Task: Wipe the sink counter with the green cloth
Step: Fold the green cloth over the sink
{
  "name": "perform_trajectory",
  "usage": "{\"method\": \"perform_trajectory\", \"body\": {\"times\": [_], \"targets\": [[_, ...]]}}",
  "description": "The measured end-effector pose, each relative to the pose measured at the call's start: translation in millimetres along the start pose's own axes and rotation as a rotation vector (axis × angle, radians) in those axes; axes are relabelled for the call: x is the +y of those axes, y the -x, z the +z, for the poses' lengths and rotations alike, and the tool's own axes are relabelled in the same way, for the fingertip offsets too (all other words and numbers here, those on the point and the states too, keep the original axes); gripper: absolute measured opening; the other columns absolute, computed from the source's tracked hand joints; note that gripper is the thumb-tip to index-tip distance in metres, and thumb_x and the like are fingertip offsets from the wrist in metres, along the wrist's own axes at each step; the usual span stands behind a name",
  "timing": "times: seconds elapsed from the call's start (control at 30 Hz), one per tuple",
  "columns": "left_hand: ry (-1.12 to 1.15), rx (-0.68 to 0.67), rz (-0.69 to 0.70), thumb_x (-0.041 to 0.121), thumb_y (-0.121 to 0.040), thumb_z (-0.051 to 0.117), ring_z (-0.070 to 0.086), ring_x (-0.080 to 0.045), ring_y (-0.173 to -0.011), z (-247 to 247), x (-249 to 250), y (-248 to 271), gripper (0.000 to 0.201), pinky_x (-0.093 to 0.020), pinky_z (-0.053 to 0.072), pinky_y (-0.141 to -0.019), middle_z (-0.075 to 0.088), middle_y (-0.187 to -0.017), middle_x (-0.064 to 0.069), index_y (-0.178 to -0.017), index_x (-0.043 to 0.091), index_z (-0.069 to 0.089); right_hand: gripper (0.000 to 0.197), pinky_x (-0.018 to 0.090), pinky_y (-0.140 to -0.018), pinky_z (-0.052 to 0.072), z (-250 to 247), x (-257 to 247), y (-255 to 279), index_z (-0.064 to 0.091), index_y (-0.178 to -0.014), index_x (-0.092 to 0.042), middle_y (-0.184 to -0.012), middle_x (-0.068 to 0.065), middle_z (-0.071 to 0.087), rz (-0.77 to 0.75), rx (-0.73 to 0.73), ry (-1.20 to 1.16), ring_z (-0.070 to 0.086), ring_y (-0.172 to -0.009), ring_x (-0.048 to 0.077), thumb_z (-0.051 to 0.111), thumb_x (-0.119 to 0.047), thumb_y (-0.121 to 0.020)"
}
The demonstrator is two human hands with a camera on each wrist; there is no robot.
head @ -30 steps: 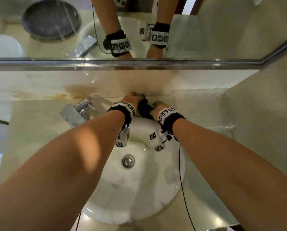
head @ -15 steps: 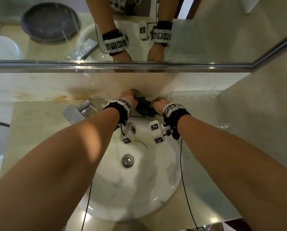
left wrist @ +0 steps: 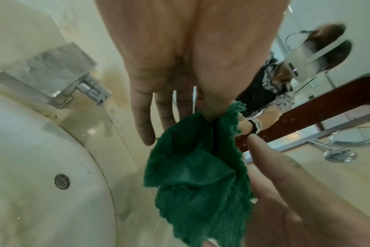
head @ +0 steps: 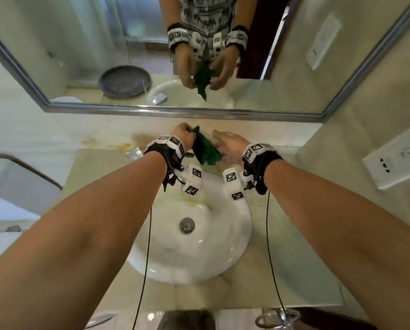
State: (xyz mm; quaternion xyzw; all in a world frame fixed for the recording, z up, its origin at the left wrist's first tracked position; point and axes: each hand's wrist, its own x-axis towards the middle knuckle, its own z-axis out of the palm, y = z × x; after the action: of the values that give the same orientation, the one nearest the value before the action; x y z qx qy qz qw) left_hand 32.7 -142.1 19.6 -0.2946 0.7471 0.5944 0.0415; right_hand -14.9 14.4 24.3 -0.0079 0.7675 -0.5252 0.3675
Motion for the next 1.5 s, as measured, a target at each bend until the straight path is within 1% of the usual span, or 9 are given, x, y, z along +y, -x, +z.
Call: {"method": "perform_trajectory", "body": {"times": [0.17, 0.4, 0.57, 0.63, 0.73, 0.87, 1.03, 1.17, 1.5], "targets": [[0.042, 0.007, 0.069, 0.01, -0.098, 0.054, 0.064, -0.038, -0.103, -23, 22, 74, 0.006, -0.052, 0.057, -0.08, 0.063, -0.107, -0.022, -0.093, 0.011, 0.058, 0.055, 0.027, -0.066, 0.051, 10, -22, 62, 0.048, -0.135, -0.031, -0.124, 0.005, 0.06, -0.179, -0.106, 0.224, 0.06, -0.104, 0.022, 0.068, -0.04, -0.085], [0.091, 0.051, 0.11, 0.004, -0.091, 0.064, 0.065, -0.025, -0.099, -55, 27, 147, 0.008, -0.035, 0.057, -0.071, 0.064, -0.094, -0.008, -0.091, 0.012, 0.06, 0.043, 0.018, -0.056, 0.047, 37, -43, 116, 0.054, -0.13, -0.027, -0.103, 0.002, 0.064, -0.344, -0.107, 0.496, 0.06, -0.081, 0.012, 0.066, -0.022, -0.089], [0.004, 0.056, 0.076, 0.01, -0.074, 0.083, 0.067, -0.023, -0.099, -92, 19, 180, 0.044, -0.034, 0.06, -0.078, 0.064, -0.106, -0.007, -0.11, 0.016, 0.058, 0.018, 0.032, -0.07, 0.057, 66, -57, 124, 0.067, -0.1, -0.017, -0.092, 0.007, 0.069, -0.346, -0.072, 0.453, 0.067, -0.086, 0.024, 0.065, -0.021, -0.083], [0.011, 0.053, 0.03, 0.01, -0.073, 0.084, 0.068, -0.026, -0.097, -109, 11, 189, 0.059, -0.04, 0.06, -0.081, 0.065, -0.112, -0.01, -0.122, 0.014, 0.052, 0.037, 0.045, -0.087, 0.056, 82, -65, 118, 0.069, -0.105, -0.011, -0.104, 0.015, 0.07, -0.36, -0.06, 0.444, 0.067, -0.1, 0.034, 0.068, -0.025, -0.071], [0.059, 0.039, -0.02, 0.007, -0.082, 0.076, 0.068, -0.03, -0.099, -135, -3, 200, 0.049, -0.044, 0.057, -0.087, 0.065, -0.115, -0.016, -0.124, 0.009, 0.05, 0.041, 0.05, -0.099, 0.049, 111, -76, 116, 0.064, -0.117, -0.01, -0.121, 0.02, 0.063, -0.385, -0.129, 0.424, 0.06, -0.114, 0.037, 0.065, -0.014, -0.077], [0.149, 0.073, -0.014, 0.001, -0.089, 0.066, 0.066, -0.034, -0.104, -176, -25, 211, 0.036, -0.045, 0.056, -0.087, 0.065, -0.115, -0.021, -0.123, 0.005, 0.054, 0.039, 0.051, -0.097, 0.05, 156, -87, 126, 0.07, -0.09, -0.034, -0.113, 0.018, 0.065, -0.405, -0.225, 0.371, 0.061, -0.109, 0.036, 0.053, 0.001, -0.083], [0.09, 0.147, -0.009, 0.007, -0.087, 0.07, 0.069, -0.031, -0.099, -240, -58, 220, 0.018, -0.046, 0.057, -0.086, 0.069, -0.109, -0.018, -0.1, 0.017, 0.062, 0.011, 0.044, -0.09, 0.055, 225, -99, 145, 0.065, -0.101, -0.027, -0.109, 0.01, 0.066, -0.344, -0.424, 0.39, 0.063, -0.103, 0.028, 0.059, -0.024, -0.092], [0.029, 0.157, -0.024, 0.013, -0.084, 0.072, 0.068, -0.03, -0.1, -290, -89, 225, 0.015, -0.048, 0.056, -0.088, 0.07, -0.108, -0.015, -0.095, 0.021, 0.066, 0.044, 0.04, -0.091, 0.053, 287, -100, 145, 0.064, -0.114, -0.017, -0.115, 0.009, 0.067, -0.351, -0.408, 0.456, 0.064, -0.102, 0.025, 0.056, -0.052, -0.089], [0.196, 0.025, -0.151, 0.028, -0.092, 0.064, 0.065, -0.027, -0.098, -358, -182, 239, 0.031, -0.036, 0.056, -0.077, 0.067, -0.11, -0.015, -0.116, 0.009, 0.06, 0.04, 0.043, -0.086, 0.057, 406, -54, 116, 0.056, -0.119, -0.023, -0.11, 0.007, 0.066, -0.238, -0.477, 0.439, 0.066, -0.098, 0.026, 0.063, -0.001, -0.085]]}}
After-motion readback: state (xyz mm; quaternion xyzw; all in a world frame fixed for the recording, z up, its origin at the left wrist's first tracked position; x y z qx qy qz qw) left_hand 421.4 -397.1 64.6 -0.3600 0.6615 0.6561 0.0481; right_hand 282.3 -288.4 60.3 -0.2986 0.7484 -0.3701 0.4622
